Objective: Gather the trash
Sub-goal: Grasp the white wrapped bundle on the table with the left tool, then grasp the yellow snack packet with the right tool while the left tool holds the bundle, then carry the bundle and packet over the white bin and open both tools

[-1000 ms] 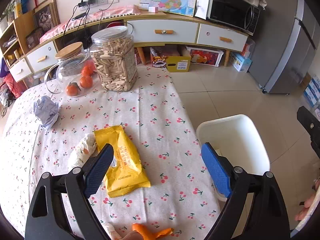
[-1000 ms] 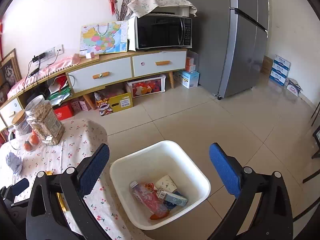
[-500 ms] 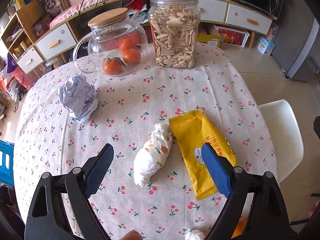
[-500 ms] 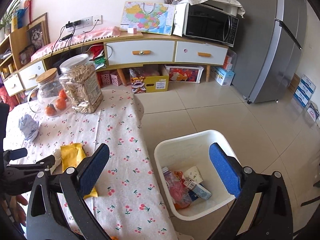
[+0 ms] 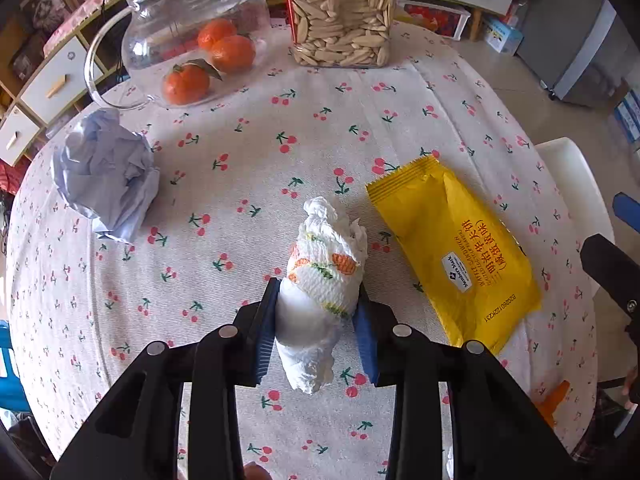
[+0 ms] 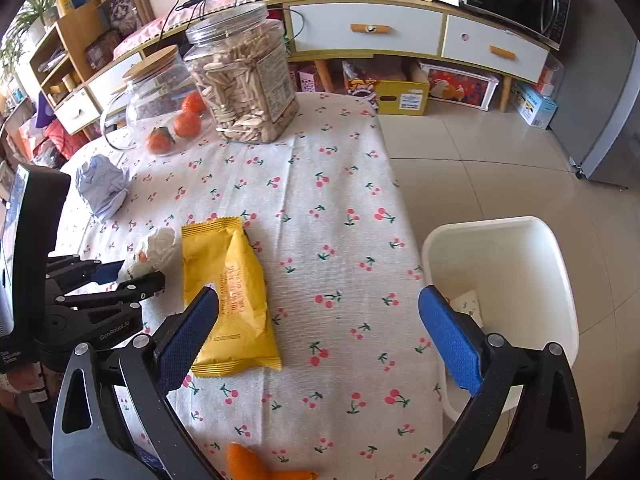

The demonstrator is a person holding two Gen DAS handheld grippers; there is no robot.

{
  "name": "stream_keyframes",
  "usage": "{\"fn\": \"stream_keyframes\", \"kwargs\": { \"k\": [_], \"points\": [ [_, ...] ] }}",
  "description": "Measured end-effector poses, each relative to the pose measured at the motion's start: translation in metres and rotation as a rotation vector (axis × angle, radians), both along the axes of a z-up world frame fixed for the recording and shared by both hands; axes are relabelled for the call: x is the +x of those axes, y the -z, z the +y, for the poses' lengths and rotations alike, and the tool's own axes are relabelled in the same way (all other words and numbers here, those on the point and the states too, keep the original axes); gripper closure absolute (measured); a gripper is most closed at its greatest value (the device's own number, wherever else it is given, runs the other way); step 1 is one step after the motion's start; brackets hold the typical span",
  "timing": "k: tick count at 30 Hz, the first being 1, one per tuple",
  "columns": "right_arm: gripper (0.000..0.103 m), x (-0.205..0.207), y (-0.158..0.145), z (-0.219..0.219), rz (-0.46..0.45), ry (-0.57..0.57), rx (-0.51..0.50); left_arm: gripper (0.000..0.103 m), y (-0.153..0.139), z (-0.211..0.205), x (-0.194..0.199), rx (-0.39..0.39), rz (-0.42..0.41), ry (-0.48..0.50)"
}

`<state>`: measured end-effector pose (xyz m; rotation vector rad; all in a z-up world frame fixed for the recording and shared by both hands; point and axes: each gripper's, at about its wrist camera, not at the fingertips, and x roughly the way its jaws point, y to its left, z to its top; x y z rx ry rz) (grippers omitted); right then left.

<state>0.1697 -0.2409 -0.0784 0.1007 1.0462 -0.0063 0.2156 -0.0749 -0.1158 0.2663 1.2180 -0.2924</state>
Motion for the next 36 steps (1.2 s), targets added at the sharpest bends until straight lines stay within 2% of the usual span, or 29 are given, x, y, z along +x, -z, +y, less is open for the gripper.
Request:
{"fn": "stream_keyframes", "kwargs": {
  "k": [7,11,13,14,15,16,17,19,22,27,36],
  "points": [
    [0.007,0.021,0.022,0.047,0.070,-0.143,-0.001,0.069,-0.047,0.054,-0.025,-0.088,-0.108,-0.134],
    [0.007,0.034,0.040,0.062,0.142,-0.156,0.042,0.068,-0.063,0.081,-0.054,-0.100,-0.168,-0.219],
    [0.011,0.037,0.047,0.071,0.163,-0.160,0.043,0.068,-0.067,0.095,-0.068,-0.125,-0.181,-0.266],
    [0.012,0.037,0.048,0.076,0.154,-0.166,0.012,0.068,-0.067,0.098,-0.070,-0.134,-0.185,-0.292],
    [0.022,0.036,0.047,0.081,0.142,-0.174,-0.016,0.068,-0.068,0.106,-0.074,-0.143,-0.191,-0.319],
    [0.037,0.036,0.045,0.085,0.133,-0.178,-0.034,0.068,-0.067,0.113,-0.077,-0.149,-0.196,-0.346],
    [0.039,0.035,0.043,0.088,0.124,-0.179,-0.043,0.068,-0.066,0.119,-0.079,-0.153,-0.200,-0.370],
    [0.056,0.034,0.039,0.090,0.109,-0.185,-0.024,0.068,-0.063,0.132,-0.081,-0.156,-0.203,-0.407],
    [0.070,0.031,0.031,0.090,0.084,-0.183,0.012,0.068,-0.061,0.149,-0.081,-0.163,-0.199,-0.451],
    [0.076,0.021,0.008,0.100,-0.018,-0.193,0.070,0.068,-0.069,0.162,-0.084,-0.172,-0.251,-0.498],
    [0.076,-0.005,-0.039,0.118,-0.216,-0.238,0.122,0.068,-0.086,0.167,-0.091,-0.178,-0.366,-0.552]
  ]
}}
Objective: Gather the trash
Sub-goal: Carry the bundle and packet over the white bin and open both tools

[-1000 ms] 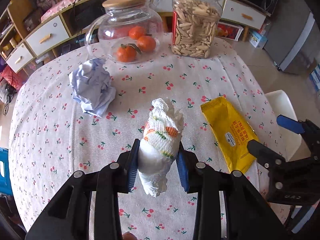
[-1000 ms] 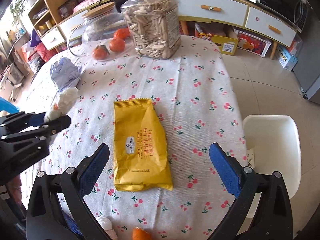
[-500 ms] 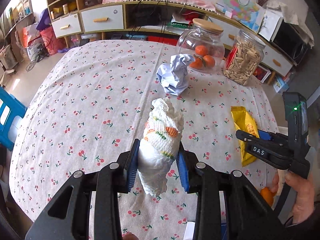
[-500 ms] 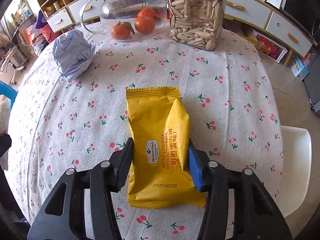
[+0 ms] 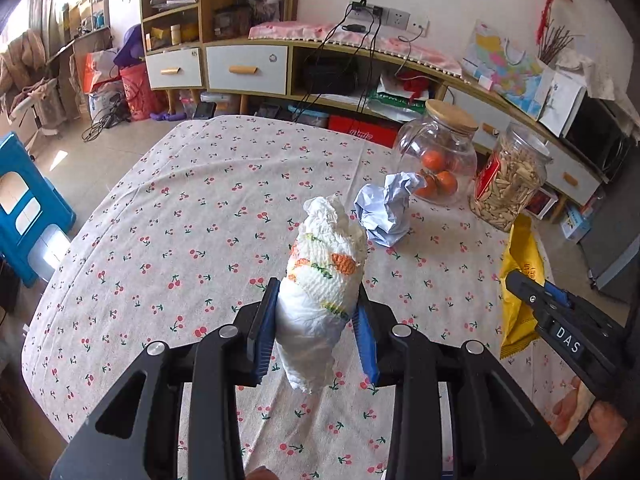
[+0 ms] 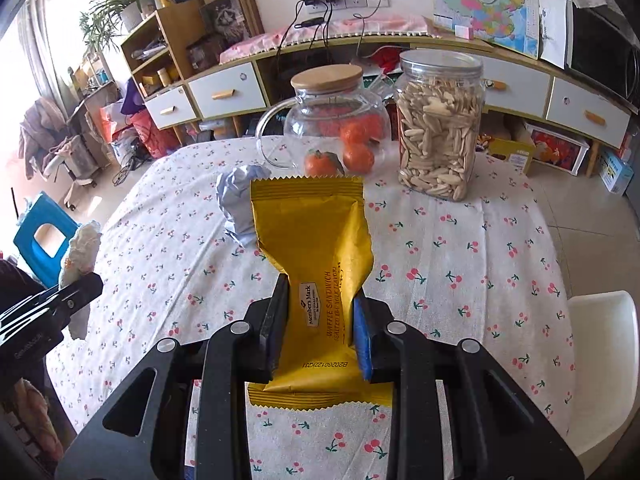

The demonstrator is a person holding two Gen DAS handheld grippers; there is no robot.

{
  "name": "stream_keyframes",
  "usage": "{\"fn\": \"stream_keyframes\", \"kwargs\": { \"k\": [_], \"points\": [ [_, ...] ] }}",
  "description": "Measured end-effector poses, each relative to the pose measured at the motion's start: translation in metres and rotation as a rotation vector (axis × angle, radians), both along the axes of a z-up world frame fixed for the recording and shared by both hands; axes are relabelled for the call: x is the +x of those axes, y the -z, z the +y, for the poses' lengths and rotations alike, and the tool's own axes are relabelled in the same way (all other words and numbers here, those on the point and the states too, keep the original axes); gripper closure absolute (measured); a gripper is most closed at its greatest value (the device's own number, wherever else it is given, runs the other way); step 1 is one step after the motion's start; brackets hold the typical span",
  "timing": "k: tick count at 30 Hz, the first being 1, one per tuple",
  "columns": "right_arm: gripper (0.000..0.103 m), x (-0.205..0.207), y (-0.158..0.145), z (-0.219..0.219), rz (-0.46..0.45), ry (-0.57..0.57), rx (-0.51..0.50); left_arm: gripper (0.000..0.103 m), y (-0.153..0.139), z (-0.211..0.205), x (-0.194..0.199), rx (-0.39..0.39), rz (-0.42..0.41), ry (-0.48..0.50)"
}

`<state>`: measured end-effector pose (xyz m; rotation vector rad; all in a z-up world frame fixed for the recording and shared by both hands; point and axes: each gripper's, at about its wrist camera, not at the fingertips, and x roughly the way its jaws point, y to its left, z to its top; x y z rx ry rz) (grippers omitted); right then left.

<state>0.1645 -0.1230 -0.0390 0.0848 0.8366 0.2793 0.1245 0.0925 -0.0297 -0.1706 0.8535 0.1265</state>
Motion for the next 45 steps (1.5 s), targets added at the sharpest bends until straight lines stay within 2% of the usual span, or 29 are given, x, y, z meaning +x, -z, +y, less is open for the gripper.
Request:
{"fn": "stream_keyframes", "kwargs": {
  "k": [10,21,32,45],
  "points": [
    [0.075,-0.019,-0.023,0.004,-0.150,0.014,-0.007,0.068,-0.014,-0.009,-0.011,0.037,-0.097,-0.027],
    [0.074,-0.036,-0.039,-0.016,-0.253,0.088,-0.033,0.068,-0.029,-0.037,-0.025,0.088,-0.207,-0.017],
    [0.073,-0.052,-0.046,-0.052,-0.297,0.161,-0.081,0.068,-0.035,-0.076,-0.032,0.112,-0.264,0.031],
    [0.072,-0.071,-0.055,-0.111,-0.316,0.259,-0.106,0.068,-0.032,-0.139,-0.033,0.112,-0.270,0.144]
  ]
}}
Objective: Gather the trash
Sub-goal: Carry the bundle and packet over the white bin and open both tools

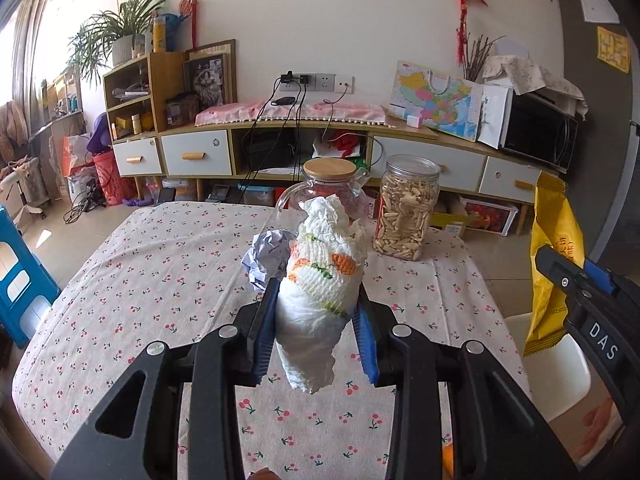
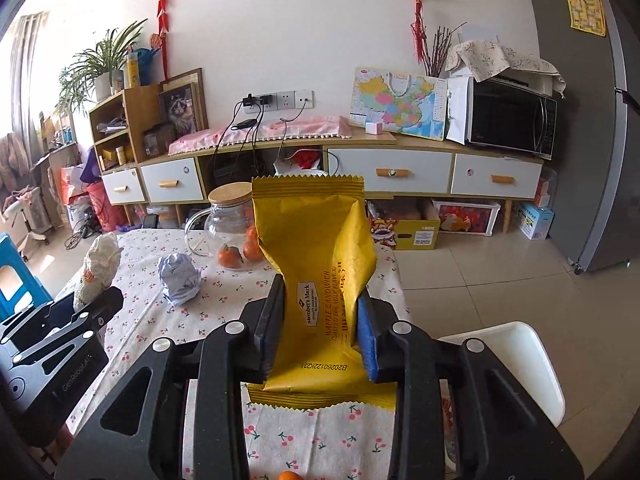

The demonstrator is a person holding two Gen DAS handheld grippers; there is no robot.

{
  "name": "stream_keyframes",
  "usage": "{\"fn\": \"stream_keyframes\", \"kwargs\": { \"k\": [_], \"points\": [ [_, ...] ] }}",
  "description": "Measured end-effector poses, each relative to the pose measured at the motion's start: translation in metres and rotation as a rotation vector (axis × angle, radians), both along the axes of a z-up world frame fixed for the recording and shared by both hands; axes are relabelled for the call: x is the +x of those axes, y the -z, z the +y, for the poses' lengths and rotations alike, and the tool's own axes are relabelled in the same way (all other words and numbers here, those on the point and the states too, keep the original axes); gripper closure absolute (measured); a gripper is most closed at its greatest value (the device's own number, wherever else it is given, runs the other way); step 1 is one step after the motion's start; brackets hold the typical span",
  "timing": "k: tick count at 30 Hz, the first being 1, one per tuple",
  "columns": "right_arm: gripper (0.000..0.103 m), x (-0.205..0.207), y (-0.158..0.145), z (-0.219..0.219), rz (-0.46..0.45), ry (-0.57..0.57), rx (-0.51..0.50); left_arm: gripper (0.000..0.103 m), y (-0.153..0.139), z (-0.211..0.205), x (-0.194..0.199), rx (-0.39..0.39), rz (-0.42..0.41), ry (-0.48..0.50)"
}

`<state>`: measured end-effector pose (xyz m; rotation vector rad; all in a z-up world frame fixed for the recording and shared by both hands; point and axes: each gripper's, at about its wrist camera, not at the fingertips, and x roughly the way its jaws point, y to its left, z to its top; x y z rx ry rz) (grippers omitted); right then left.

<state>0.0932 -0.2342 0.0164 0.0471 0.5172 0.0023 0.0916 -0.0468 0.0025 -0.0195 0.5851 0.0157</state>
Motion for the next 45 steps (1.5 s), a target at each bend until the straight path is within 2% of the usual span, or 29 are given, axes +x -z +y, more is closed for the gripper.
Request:
{"fn": "stream_keyframes", "kwargs": {
  "k": [9,19,20,22,26,28,33,42,45],
  "points": [
    [0.071,-0.009,-0.004,-0.048,0.003,0.108,0.009,0.068,0.005,-0.042,-0.007,0.010,0.007,0.084],
    [0.069,-0.015,0.009,-0.122,0.102,0.306,0.029,0.068,0.010,-0.094,-0.012,0.021,0.025,0.187],
    [0.066,-0.016,0.010,-0.129,0.114,0.318,0.034,0.068,0.010,-0.101,-0.013,0.024,0.025,0.201],
    [0.047,-0.018,0.011,-0.141,0.131,0.346,0.041,0.068,0.011,-0.116,-0.014,0.029,0.023,0.227],
    [0.044,-0.030,0.006,-0.165,0.105,0.405,0.062,0.068,0.010,-0.143,-0.011,-0.005,0.040,0.265],
    [0.034,-0.038,0.001,-0.179,0.079,0.442,0.070,0.068,0.008,-0.159,-0.009,-0.018,0.049,0.290],
    [0.021,-0.055,-0.008,-0.211,0.037,0.535,0.114,0.067,0.003,-0.203,-0.007,-0.012,0.052,0.368],
    [0.009,-0.084,-0.016,-0.261,-0.022,0.711,0.166,0.066,0.001,-0.270,-0.002,-0.011,0.085,0.478],
    [0.008,-0.092,-0.016,-0.272,-0.032,0.748,0.191,0.066,0.002,-0.289,0.000,-0.016,0.102,0.512]
  ]
}}
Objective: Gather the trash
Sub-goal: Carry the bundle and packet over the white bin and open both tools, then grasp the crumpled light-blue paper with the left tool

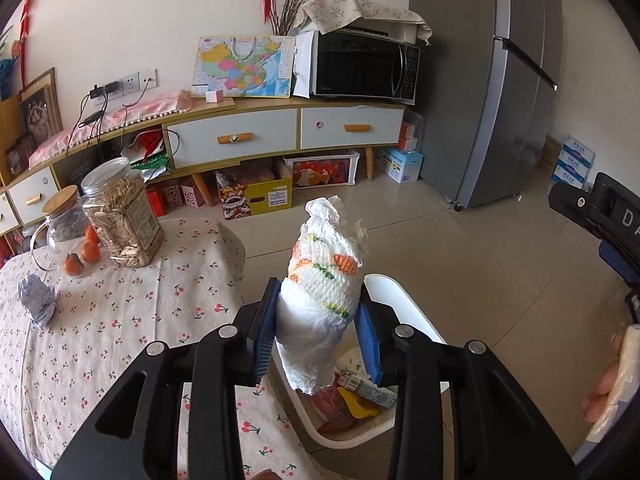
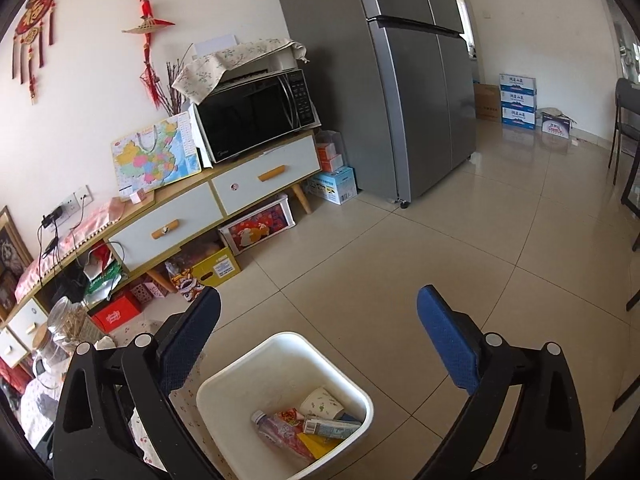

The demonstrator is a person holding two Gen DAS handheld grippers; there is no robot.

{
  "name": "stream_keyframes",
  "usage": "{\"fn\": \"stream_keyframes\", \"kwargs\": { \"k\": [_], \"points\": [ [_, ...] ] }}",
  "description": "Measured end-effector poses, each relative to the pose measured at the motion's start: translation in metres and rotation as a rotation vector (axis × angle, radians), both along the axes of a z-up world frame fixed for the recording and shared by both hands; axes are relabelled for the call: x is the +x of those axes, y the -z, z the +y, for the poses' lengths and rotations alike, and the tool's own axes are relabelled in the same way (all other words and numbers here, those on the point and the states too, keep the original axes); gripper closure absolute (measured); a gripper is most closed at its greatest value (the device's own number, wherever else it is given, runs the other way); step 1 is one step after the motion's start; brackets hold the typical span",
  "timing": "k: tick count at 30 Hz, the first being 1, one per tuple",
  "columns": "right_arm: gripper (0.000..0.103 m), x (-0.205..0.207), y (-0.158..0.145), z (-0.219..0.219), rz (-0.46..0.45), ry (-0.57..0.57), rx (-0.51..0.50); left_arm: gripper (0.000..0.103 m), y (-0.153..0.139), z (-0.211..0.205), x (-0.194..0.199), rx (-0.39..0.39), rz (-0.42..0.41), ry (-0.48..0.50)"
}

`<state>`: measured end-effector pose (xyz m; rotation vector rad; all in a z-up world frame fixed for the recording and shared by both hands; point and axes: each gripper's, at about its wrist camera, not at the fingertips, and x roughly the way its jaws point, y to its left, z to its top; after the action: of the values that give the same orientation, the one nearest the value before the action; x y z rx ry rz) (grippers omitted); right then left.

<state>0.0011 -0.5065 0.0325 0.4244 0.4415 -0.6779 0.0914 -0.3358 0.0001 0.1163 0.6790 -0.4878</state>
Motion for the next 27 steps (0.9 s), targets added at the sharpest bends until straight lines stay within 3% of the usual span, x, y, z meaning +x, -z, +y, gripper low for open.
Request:
{"fn": "stream_keyframes", "kwargs": {
  "k": [3,5,9,14,27],
  "points": [
    [0.008,-0.008,0.001,-0.009,-0.008,0.025,0.012,0.056,0.003,-0.015,0.003,-0.011,0.043,0.032],
    [0.007,-0.010,0.002,-0.014,-0.015,0.038,0.020,0.034,0.005,-0.020,0.005,-0.030,0.079,0.049],
    [0.007,-0.011,0.003,-0.019,-0.013,0.043,0.031,0.029,0.007,-0.023,0.007,-0.019,0.109,0.032],
    [0.007,-0.007,0.002,-0.009,0.000,0.022,0.014,0.020,0.007,-0.009,0.003,0.011,0.085,-0.020],
    [0.007,0.022,0.002,0.054,0.079,-0.099,-0.109,0.019,0.002,0.056,0.019,0.054,0.041,-0.159]
  ]
}}
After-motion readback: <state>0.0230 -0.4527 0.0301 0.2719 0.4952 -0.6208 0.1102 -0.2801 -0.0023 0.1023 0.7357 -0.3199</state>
